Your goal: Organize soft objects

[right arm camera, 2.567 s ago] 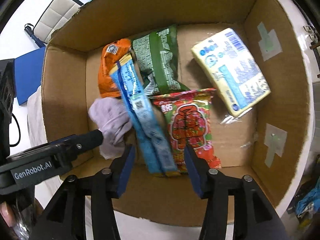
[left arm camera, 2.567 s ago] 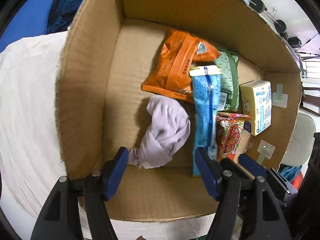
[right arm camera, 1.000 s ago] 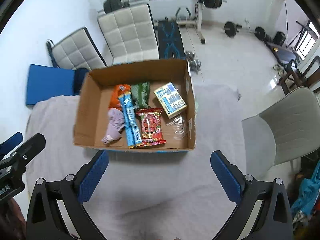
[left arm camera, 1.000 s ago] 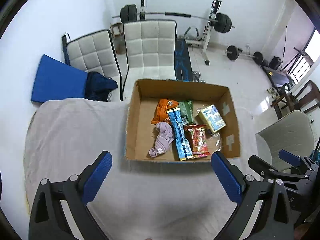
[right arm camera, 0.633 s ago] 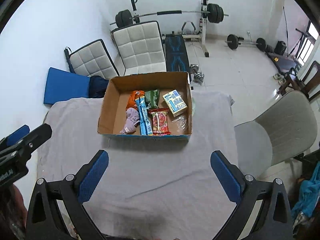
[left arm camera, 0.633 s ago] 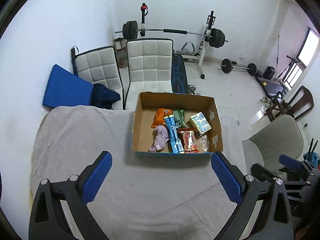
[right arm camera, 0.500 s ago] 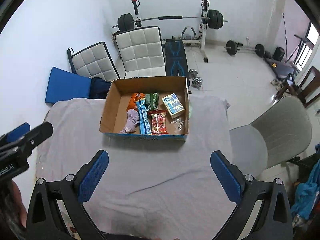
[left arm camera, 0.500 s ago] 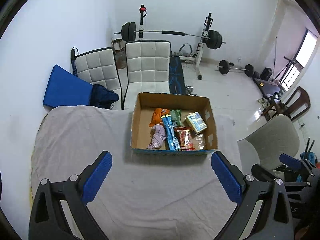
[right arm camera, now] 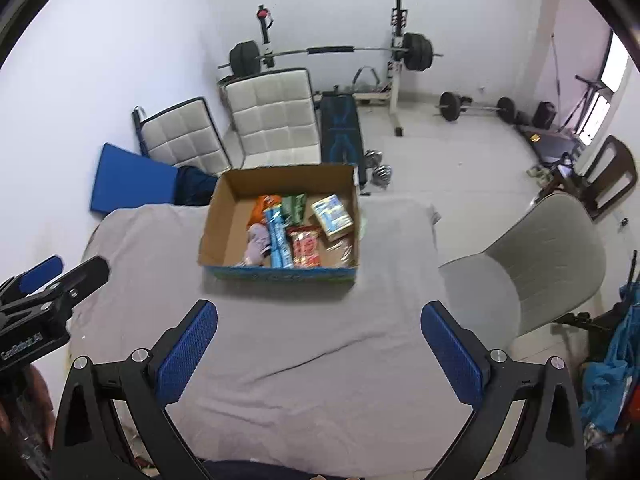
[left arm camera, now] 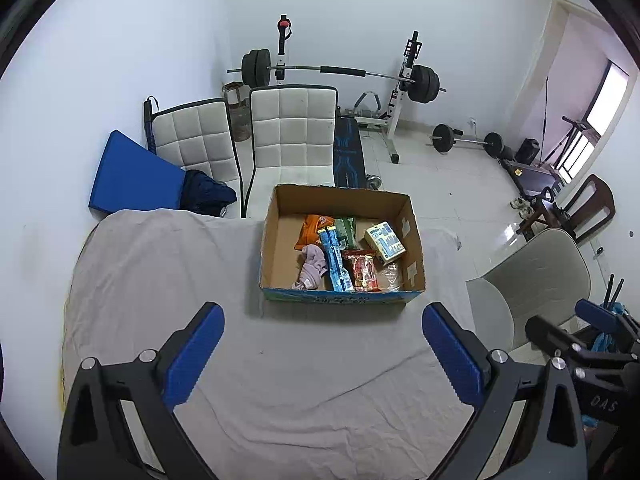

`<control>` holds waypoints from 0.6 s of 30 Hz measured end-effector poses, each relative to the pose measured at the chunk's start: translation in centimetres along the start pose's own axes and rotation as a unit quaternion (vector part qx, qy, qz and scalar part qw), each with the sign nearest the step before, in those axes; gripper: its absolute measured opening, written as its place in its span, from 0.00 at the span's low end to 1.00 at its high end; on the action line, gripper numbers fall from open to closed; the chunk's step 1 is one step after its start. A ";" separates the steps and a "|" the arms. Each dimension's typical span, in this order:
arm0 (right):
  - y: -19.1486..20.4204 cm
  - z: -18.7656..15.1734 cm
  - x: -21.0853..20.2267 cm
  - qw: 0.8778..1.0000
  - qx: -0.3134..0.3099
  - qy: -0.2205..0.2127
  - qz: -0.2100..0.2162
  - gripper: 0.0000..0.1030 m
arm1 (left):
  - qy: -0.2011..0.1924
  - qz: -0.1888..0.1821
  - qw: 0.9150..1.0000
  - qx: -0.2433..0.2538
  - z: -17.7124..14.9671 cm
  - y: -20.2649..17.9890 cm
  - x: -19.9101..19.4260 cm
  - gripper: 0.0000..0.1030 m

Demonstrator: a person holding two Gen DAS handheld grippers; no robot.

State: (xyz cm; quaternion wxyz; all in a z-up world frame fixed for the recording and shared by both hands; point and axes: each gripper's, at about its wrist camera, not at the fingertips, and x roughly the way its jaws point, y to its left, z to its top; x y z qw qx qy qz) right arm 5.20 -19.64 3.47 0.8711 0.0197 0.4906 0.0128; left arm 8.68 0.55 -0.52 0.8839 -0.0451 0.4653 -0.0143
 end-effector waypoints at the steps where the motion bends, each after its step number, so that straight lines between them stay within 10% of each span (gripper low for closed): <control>1: -0.1 0.1 0.1 1.000 0.002 -0.003 -0.005 1.00 | -0.001 0.001 1.000 0.001 0.0 0.0 0.0 0.99; 18: 0.1 2.6 1.6 0.999 0.001 -0.031 -0.027 1.00 | -0.018 0.033 0.999 0.002 0.8 0.0 0.9 0.99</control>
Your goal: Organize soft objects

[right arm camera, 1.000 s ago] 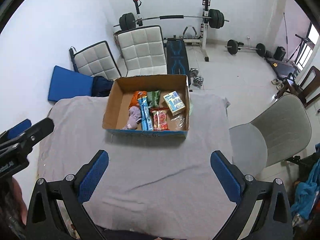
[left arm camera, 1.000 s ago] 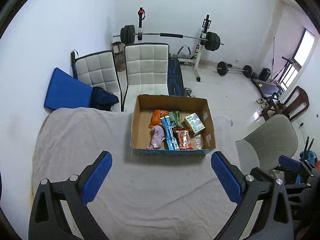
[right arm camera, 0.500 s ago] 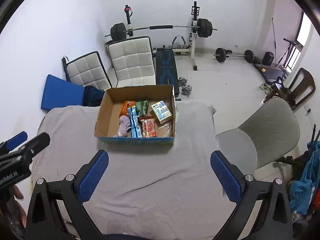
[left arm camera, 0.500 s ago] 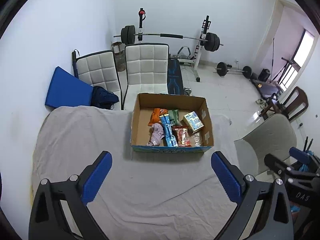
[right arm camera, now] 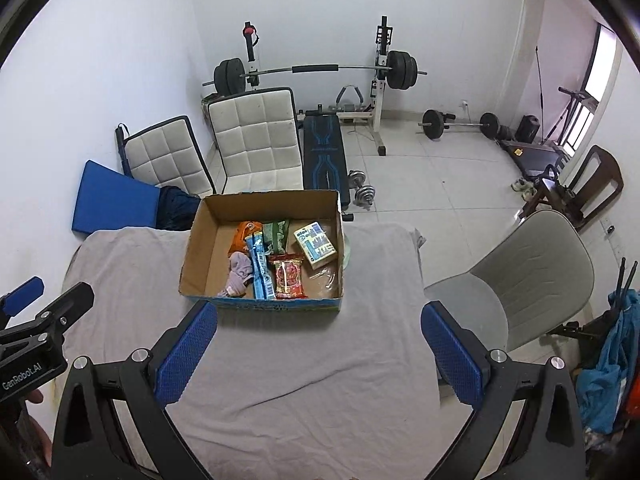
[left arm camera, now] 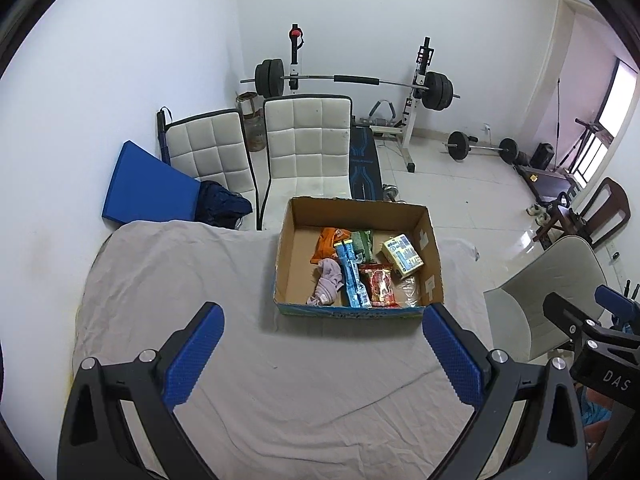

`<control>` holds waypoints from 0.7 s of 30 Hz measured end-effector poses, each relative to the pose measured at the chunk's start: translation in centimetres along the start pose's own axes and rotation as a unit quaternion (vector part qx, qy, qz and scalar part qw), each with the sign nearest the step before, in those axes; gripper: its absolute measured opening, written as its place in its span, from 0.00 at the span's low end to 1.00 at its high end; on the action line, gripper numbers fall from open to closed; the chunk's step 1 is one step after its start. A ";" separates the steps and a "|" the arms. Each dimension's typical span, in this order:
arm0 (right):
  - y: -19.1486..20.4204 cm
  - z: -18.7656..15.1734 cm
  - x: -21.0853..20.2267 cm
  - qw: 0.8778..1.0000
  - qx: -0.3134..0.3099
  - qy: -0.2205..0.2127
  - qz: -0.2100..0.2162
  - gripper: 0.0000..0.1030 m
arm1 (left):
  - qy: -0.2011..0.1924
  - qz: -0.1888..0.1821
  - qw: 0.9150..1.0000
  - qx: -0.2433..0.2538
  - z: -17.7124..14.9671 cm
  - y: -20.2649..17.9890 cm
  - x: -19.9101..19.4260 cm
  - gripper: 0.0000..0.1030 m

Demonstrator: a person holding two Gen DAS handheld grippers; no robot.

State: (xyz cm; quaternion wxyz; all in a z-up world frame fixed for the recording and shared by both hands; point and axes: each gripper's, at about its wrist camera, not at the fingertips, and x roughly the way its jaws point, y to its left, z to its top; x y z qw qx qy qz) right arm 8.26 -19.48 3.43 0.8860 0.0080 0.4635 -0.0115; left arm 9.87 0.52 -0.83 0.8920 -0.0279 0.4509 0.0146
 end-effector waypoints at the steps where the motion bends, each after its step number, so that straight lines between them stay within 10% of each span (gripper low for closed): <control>1: 0.0 0.0 0.0 1.000 -0.001 -0.001 -0.001 1.00 | 0.001 0.000 1.000 0.000 0.0 0.0 0.1 0.99; 21: 0.1 0.1 0.3 1.000 -0.006 -0.007 -0.011 1.00 | -0.004 0.019 1.000 -0.007 0.1 0.1 0.6 0.99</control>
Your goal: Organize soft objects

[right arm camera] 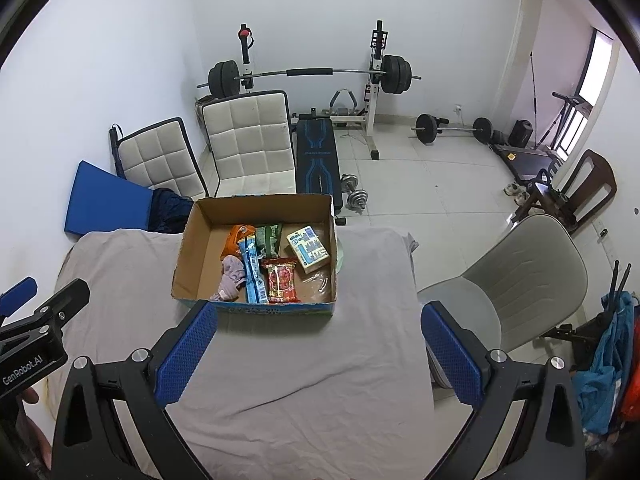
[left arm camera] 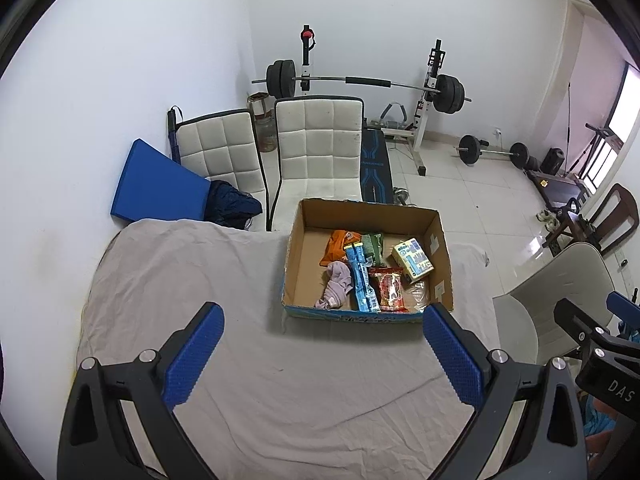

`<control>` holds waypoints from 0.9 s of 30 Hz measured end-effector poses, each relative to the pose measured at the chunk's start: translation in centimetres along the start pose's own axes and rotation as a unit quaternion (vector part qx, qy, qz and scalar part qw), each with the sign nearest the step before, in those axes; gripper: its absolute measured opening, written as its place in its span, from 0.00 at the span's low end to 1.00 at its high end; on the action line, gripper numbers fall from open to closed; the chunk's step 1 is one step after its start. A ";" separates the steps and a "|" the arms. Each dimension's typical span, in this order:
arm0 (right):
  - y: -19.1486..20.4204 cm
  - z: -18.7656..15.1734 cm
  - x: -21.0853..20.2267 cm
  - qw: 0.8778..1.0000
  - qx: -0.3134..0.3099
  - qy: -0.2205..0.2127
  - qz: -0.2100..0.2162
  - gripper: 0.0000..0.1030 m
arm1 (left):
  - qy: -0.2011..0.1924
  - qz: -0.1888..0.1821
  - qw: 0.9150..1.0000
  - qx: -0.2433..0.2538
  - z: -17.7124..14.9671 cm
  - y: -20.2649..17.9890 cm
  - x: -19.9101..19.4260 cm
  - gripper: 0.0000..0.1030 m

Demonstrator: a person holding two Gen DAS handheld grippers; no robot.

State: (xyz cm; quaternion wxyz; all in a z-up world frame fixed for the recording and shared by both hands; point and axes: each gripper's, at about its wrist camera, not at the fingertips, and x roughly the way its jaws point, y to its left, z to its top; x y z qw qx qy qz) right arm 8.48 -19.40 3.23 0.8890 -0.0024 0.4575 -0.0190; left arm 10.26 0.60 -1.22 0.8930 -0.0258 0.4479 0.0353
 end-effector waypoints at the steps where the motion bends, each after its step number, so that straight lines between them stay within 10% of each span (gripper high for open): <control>1: 0.0 0.0 0.1 1.000 -0.001 0.000 0.000 1.00 | 0.000 0.000 1.000 -0.001 0.0 0.0 0.0 0.99; 27: 0.4 0.0 -0.2 1.000 -0.002 -0.008 0.003 1.00 | -0.006 0.013 1.000 0.005 -0.6 0.0 0.0 0.99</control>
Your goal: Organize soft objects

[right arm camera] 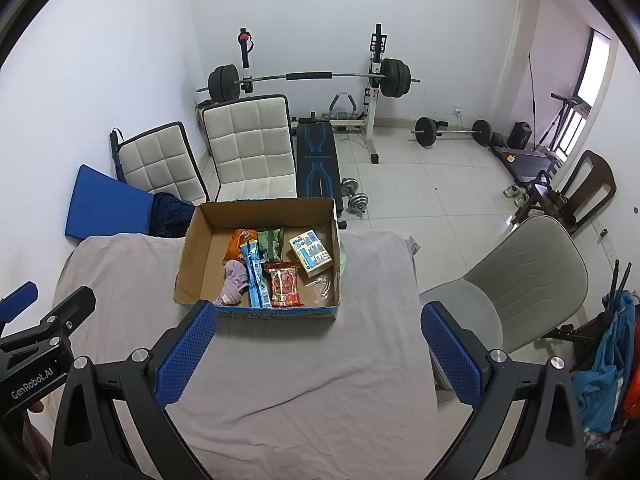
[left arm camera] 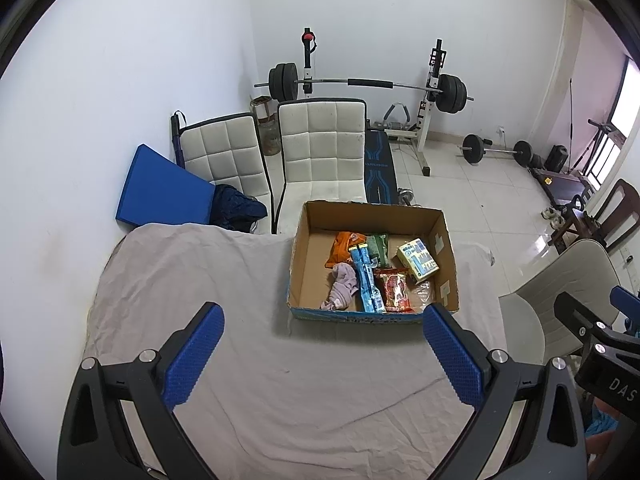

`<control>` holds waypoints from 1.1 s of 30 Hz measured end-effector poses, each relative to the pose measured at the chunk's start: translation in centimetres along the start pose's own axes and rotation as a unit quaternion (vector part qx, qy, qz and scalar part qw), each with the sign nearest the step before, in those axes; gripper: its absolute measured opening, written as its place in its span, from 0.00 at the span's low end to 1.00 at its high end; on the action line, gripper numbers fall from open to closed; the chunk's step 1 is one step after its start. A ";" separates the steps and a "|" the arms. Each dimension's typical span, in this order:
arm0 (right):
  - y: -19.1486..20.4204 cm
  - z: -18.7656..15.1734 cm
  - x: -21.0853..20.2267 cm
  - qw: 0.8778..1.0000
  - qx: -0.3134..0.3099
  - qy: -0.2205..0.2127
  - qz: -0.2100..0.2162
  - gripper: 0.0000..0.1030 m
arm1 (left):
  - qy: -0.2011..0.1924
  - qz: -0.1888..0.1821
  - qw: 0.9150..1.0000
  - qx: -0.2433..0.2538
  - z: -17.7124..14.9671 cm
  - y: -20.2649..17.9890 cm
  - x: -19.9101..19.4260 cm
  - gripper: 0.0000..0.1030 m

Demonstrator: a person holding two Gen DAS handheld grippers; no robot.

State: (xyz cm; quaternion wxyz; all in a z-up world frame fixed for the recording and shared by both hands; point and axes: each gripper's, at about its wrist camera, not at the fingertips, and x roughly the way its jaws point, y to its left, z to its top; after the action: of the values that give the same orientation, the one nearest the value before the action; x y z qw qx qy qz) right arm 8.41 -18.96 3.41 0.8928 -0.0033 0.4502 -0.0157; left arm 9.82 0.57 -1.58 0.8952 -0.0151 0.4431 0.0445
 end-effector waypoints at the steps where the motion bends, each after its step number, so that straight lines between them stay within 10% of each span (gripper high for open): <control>1: 0.0 0.0 -0.1 1.000 0.001 -0.001 -0.001 1.00 | 0.000 0.001 1.000 0.000 0.0 0.0 0.0 0.99; 33: 0.2 0.1 -0.2 1.000 -0.004 -0.002 -0.004 1.00 | -0.023 0.012 1.000 0.012 0.6 -0.6 -1.3 0.99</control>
State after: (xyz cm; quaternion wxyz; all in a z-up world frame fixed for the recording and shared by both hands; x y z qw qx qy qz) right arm 8.36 -18.79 3.66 0.8935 -0.0084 0.4487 -0.0173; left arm 9.61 -0.05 -0.18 0.9047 0.0019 0.4231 0.0508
